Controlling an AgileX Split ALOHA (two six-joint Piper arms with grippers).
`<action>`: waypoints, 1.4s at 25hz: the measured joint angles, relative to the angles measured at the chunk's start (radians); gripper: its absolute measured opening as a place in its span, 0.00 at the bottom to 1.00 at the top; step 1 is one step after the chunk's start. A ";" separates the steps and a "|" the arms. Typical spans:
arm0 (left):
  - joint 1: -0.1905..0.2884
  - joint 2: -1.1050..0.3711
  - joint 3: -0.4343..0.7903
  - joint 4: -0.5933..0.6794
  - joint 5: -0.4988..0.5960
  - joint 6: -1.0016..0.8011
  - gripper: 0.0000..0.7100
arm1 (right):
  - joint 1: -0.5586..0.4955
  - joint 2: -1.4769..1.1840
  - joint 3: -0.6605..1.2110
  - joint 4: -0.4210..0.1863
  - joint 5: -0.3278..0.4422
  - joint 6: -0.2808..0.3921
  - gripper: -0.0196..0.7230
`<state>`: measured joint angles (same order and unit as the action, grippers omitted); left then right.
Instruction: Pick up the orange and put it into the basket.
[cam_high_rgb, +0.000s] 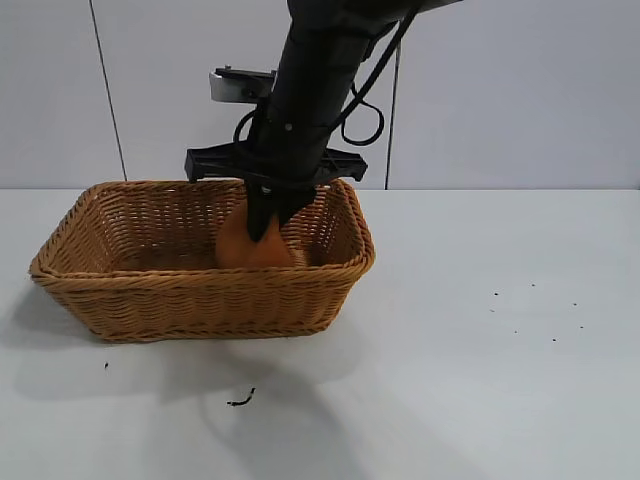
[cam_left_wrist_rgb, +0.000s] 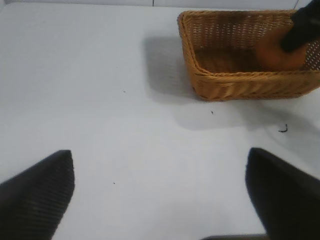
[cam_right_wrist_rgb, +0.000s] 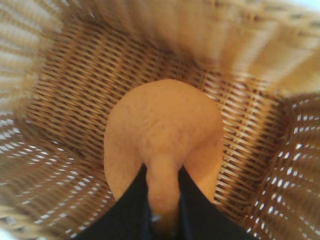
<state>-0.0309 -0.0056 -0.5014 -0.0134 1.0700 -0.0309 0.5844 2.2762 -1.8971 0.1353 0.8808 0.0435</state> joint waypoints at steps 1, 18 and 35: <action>0.000 0.000 0.000 0.000 0.000 0.000 0.94 | 0.000 -0.004 0.000 0.000 0.003 0.000 0.83; 0.000 0.000 0.000 0.000 0.000 0.000 0.94 | -0.022 -0.103 -0.219 -0.191 0.323 0.061 0.89; 0.000 0.000 0.000 0.000 0.000 0.000 0.94 | -0.492 -0.102 -0.175 -0.170 0.334 0.059 0.89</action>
<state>-0.0309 -0.0056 -0.5014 -0.0134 1.0700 -0.0309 0.0925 2.1747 -2.0721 -0.0346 1.2151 0.1021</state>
